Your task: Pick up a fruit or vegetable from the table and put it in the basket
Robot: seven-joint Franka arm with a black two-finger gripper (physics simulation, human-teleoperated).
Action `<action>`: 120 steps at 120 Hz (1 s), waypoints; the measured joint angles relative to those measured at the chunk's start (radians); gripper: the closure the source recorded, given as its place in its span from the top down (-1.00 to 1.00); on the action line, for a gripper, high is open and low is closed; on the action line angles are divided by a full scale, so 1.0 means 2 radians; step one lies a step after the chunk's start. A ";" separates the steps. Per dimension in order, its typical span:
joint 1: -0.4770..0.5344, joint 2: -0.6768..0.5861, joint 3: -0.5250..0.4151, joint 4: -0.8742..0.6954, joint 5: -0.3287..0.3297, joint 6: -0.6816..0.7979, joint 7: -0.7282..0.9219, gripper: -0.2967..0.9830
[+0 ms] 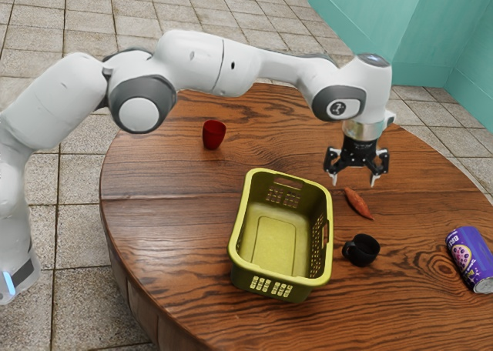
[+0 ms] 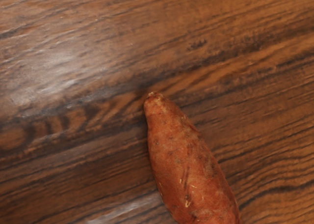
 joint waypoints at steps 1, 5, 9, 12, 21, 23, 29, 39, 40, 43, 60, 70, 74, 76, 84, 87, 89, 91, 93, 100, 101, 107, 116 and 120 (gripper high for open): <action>0.000 0.002 0.000 0.003 0.000 -0.001 -0.001 0.54; 0.000 0.011 0.001 0.016 0.001 -0.004 -0.004 0.54; 0.001 0.016 0.002 0.023 0.001 -0.007 -0.008 0.54; 0.001 0.019 0.002 0.027 0.001 -0.010 -0.010 0.54; 0.002 0.026 0.003 0.032 0.002 -0.015 -0.016 0.54; 0.002 0.026 0.003 0.032 0.002 -0.016 -0.018 0.54; 0.001 0.027 0.003 0.030 0.002 -0.018 -0.022 0.54; -0.001 0.032 0.003 0.032 0.002 -0.020 -0.027 0.54; -0.001 0.032 0.002 0.032 0.002 -0.020 -0.028 0.54; -0.003 0.033 0.002 0.033 0.002 -0.020 -0.029 0.54; -0.011 0.045 0.002 0.042 0.002 -0.021 -0.037 0.54; -0.013 0.050 0.002 0.046 0.002 -0.021 -0.041 0.54; -0.014 0.051 0.002 0.046 0.002 -0.021 -0.042 0.54; -0.015 0.051 0.002 0.046 0.002 -0.021 -0.043 0.54; -0.017 0.052 0.001 0.047 0.002 -0.020 -0.045 0.54; -0.017 0.052 0.001 0.050 0.002 -0.020 -0.046 0.54; -0.018 0.052 0.000 0.052 0.002 -0.020 -0.046 0.54; -0.019 0.052 0.001 0.054 0.002 -0.020 -0.047 0.54; -0.019 0.053 0.001 0.056 0.002 -0.020 -0.047 0.54; -0.021 0.058 0.002 0.065 0.002 -0.020 -0.049 0.54; -0.021 0.059 0.002 0.066 0.002 -0.020 -0.049 0.54; -0.022 0.064 0.002 0.071 0.003 -0.020 -0.050 0.54; -0.023 0.072 0.003 0.085 0.003 -0.020 -0.052 0.54; -0.024 0.075 0.006 0.088 0.003 -0.020 -0.052 0.54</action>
